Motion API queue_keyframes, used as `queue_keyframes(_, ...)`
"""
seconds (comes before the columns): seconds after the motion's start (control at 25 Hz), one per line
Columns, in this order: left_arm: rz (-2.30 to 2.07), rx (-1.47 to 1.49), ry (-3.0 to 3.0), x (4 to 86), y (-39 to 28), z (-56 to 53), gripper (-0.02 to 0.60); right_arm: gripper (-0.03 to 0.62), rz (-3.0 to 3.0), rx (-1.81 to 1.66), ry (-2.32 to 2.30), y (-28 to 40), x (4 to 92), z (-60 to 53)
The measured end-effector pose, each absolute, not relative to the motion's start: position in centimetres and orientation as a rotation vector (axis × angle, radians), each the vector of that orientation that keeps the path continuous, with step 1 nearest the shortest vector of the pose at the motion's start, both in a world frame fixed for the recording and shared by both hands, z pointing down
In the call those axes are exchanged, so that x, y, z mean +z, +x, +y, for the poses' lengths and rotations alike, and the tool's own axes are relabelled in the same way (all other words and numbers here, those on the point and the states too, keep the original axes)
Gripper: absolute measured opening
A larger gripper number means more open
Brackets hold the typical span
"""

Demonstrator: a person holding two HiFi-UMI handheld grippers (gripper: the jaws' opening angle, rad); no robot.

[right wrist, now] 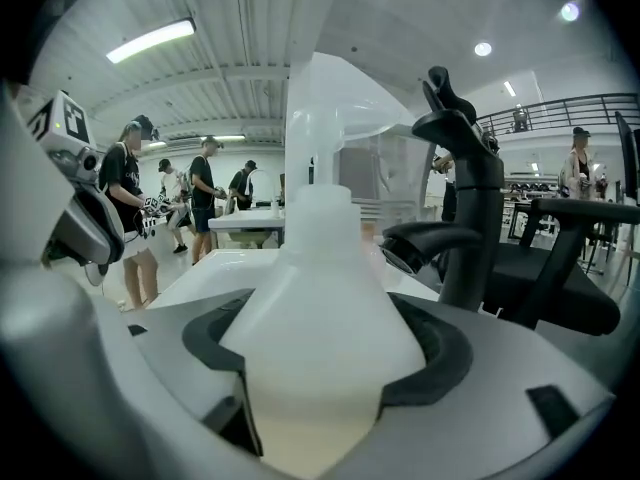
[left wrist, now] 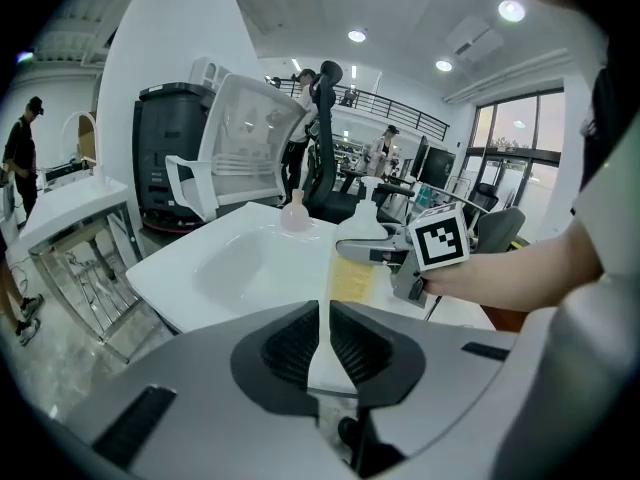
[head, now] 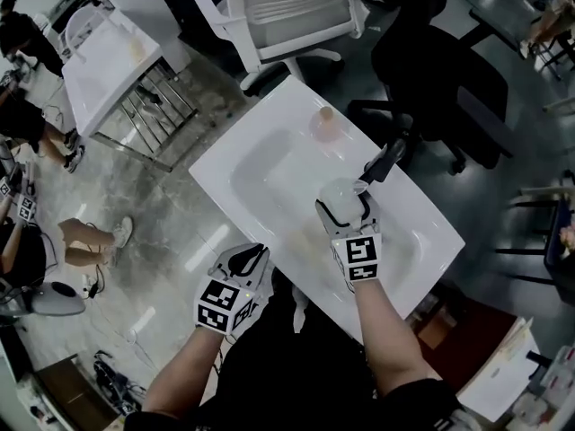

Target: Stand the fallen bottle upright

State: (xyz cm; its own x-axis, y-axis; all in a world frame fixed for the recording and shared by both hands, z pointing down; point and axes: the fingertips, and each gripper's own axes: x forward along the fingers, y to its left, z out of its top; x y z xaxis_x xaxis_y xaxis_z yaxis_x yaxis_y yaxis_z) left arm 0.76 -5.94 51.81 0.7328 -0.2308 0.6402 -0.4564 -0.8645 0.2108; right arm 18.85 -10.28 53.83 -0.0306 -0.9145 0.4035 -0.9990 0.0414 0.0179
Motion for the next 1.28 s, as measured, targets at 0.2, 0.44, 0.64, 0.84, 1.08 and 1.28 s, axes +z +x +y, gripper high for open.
queue_keyframes(0.2,-0.507,0.887,2.581,52.1,0.8,-5.6,0.043,0.388,-1.961,0.425,1.93,18.9,55.2,-8.6)
queue_keyframes(0.44,-0.485,0.893,2.592,52.1,0.8,-4.7,0.043,0.358,-1.926,0.474,1.969,19.1,57.1,-8.8)
queue_keyframes(0.64,-0.488,0.904,2.587,52.1,0.0,-4.0,0.043,0.344,-1.932,0.496,2.011,19.6,57.4,-8.2)
queue_keyframes(0.84,-0.483,0.913,2.581,52.4,-0.4,-4.0,0.043,0.342,-1.946,0.566,2.025,19.3,57.0,-7.0)
queue_keyframes(1.08,-0.44,0.907,2.601,52.3,1.2,-3.2,0.043,0.341,-2.012,0.613,2.008,18.3,55.9,-4.7)
queue_keyframes(1.28,-0.394,0.909,2.63,51.6,2.8,-2.6,0.043,0.341,-2.061,0.55,2.018,18.7,51.9,-3.3)
